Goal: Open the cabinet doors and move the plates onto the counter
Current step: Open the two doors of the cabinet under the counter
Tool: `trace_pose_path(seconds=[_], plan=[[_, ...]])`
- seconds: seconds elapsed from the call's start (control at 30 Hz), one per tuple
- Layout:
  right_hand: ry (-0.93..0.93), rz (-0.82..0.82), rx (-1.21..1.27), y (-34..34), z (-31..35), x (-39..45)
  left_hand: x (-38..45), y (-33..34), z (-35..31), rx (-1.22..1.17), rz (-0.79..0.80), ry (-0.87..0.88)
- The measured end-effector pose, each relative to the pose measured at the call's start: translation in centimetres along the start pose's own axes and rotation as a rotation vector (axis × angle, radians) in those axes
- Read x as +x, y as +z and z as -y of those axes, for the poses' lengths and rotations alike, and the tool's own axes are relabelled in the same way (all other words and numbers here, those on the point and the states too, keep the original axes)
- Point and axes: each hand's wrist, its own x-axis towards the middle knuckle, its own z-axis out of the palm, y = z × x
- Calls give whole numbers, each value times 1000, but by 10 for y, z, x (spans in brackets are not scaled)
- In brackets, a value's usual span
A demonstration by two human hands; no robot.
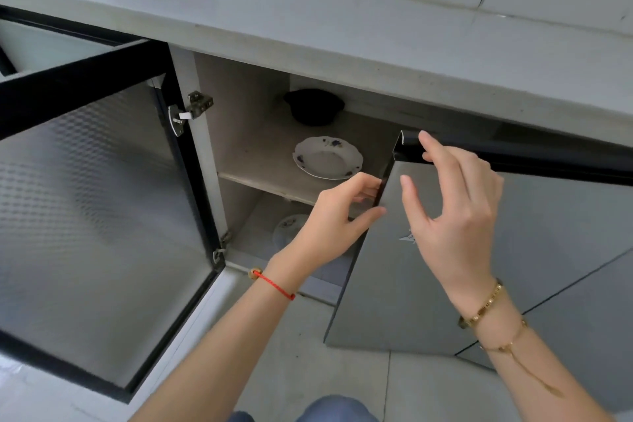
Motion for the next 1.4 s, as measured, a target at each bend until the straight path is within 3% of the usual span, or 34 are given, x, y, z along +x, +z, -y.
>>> trace_pose_path(seconds=[0.47, 1.07, 1.4], plan=[[35, -130, -275, -47, 46, -39, -47, -1, -10, -76, 95, 326], [152, -238, -436, -186, 70, -114, -120, 66, -81, -362, 314, 500], [295, -218, -631, -260, 56, -154, -144, 139, -123, -175, 351, 859]])
